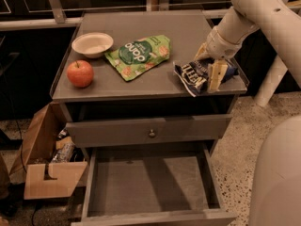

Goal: Place blue chip bag into middle drawer

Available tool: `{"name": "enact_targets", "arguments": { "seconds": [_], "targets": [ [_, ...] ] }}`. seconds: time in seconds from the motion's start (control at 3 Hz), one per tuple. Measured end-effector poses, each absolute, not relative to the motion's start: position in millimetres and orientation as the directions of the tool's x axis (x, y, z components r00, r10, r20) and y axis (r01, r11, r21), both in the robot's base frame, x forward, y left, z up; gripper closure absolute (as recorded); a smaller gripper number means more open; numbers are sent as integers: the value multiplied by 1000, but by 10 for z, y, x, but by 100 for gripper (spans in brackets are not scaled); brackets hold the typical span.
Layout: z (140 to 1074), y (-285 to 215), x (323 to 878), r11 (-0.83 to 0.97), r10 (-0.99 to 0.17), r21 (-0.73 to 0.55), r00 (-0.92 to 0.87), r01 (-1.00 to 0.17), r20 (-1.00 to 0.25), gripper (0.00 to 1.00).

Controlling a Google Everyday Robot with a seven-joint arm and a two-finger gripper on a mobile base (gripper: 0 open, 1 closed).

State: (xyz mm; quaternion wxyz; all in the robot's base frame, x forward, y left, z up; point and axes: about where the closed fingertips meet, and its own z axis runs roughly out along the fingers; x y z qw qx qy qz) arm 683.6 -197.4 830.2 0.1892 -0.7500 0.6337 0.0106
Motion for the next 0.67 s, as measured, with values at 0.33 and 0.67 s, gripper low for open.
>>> {"name": "enact_targets", "arguments": {
  "seconds": [0.33, 0.67],
  "targets": [
    [8304, -1974, 6836, -125, -947, -270, 197, -955, -256, 89],
    [8348, -1974, 6836, -125, -947, -270, 197, -955, -256, 100]
  ]
}}
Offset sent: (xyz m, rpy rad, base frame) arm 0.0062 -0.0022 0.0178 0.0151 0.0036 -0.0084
